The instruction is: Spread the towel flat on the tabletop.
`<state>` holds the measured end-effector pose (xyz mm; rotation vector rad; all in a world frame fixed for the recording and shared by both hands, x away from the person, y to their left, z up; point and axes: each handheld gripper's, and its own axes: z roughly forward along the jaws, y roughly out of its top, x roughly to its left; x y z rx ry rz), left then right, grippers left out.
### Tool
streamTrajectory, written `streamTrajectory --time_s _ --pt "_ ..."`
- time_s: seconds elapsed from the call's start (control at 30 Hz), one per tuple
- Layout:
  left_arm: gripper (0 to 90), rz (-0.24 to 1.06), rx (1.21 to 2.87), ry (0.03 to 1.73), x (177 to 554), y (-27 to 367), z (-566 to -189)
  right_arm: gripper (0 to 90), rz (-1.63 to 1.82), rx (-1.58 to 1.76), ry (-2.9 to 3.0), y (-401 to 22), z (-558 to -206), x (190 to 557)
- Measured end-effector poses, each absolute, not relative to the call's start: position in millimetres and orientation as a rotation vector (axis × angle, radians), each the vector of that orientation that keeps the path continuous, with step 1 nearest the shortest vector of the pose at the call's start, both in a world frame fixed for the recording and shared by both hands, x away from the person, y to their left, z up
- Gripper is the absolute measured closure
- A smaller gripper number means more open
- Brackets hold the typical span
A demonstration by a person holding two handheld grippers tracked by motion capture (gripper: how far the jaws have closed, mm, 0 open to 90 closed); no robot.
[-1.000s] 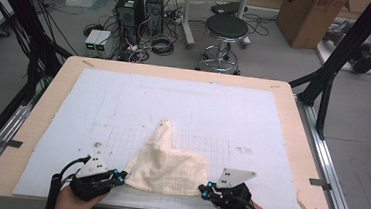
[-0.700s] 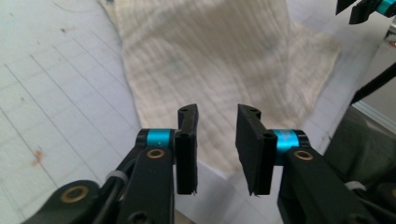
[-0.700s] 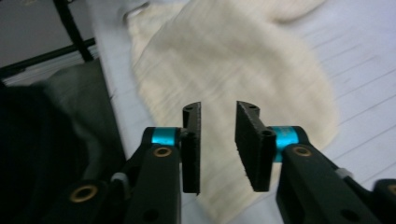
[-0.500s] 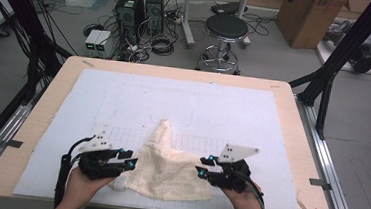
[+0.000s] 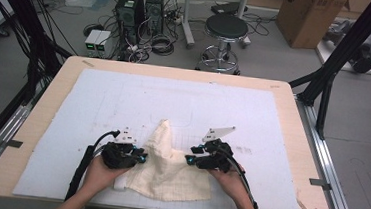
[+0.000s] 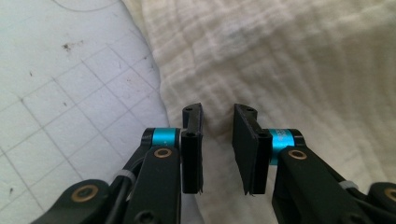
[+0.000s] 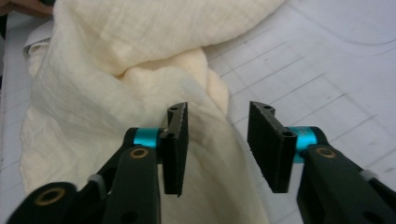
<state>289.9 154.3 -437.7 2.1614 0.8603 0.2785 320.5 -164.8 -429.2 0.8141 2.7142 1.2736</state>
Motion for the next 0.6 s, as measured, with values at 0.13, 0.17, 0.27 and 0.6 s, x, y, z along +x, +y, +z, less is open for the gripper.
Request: streamTrajectory --time_s 0.13,0.17,0.27,0.6 --pt "78.4 0.310 2.170 0.850 288 154 -438 84.4 1.212 0.781 2.798 -160 -435 319" --pt "78.8 0.316 2.172 0.848 287 154 -438 85.9 1.207 0.772 2.804 -160 -435 318" --pt "78.9 0.321 2.166 0.847 285 155 -439 86.3 1.210 0.777 2.793 -164 -430 314" --pt "78.8 0.316 2.168 0.859 278 158 -438 86.3 1.223 0.800 2.654 -204 -409 279"
